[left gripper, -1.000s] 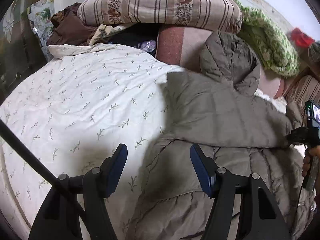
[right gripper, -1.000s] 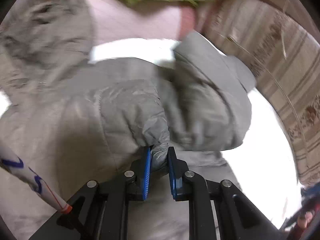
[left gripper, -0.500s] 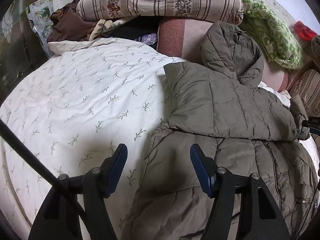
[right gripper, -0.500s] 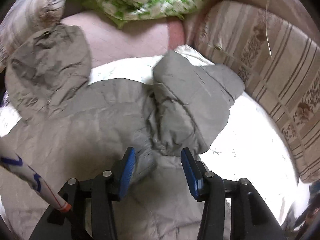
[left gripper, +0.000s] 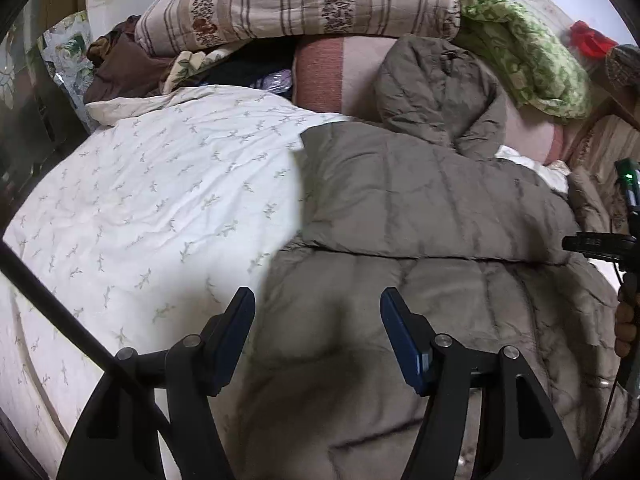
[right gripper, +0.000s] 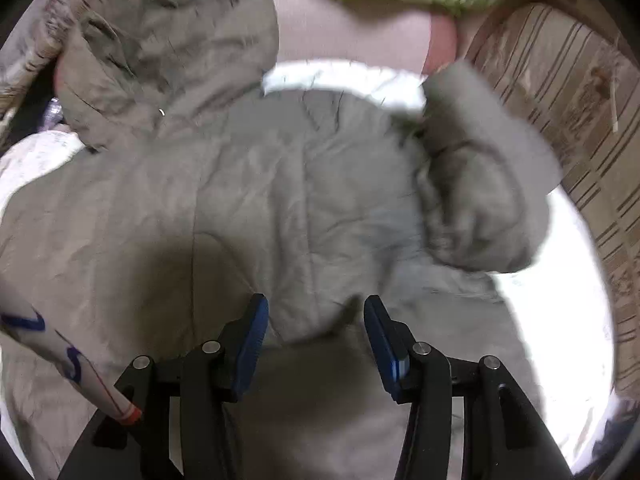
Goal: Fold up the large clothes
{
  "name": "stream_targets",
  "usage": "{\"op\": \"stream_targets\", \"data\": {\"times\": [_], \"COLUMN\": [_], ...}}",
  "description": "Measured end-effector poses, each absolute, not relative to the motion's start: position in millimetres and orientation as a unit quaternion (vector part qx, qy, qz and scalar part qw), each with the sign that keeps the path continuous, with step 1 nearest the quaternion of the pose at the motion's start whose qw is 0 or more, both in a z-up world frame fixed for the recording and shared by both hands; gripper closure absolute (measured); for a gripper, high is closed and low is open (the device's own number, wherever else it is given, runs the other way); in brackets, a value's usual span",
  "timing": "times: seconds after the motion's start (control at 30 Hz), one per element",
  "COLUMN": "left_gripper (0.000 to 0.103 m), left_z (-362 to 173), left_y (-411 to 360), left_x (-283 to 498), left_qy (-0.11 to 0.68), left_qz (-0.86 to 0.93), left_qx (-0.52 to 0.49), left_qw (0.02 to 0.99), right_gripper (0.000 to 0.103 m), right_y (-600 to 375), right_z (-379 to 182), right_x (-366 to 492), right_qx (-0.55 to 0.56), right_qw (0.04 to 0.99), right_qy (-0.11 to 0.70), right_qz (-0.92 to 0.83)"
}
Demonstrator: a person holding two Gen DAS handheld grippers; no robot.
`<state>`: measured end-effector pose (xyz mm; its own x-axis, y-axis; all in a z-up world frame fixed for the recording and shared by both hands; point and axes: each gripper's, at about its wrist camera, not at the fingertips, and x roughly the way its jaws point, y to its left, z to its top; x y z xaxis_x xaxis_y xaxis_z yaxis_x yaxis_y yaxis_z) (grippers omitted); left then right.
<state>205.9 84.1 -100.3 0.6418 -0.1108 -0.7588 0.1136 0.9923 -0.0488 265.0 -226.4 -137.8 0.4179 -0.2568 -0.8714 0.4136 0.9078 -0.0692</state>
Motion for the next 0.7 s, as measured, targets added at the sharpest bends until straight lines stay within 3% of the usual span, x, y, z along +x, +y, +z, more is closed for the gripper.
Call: {"op": "stream_targets", "data": {"times": [0.4, 0.7], "left_gripper": [0.039, 0.039], "left_z": [-81.7, -91.5], "left_y": [19.3, 10.0], "left_x": [116.4, 64.1], "left_qy": [0.382, 0.381], "left_qz": [-0.129, -0.13], "left_qx": [0.046, 0.069], "left_qw": [0.914, 0.913], "right_gripper": [0.05, 0.045], "right_y": [-345.5, -483.1], "right_z": [-83.9, 42.2], "right_x": [67.6, -61.4], "right_qx": [0.116, 0.187], "right_qw": [0.841, 0.822], "right_qy": [0.452, 0.339], "right_qz": [-0.274, -0.416]}}
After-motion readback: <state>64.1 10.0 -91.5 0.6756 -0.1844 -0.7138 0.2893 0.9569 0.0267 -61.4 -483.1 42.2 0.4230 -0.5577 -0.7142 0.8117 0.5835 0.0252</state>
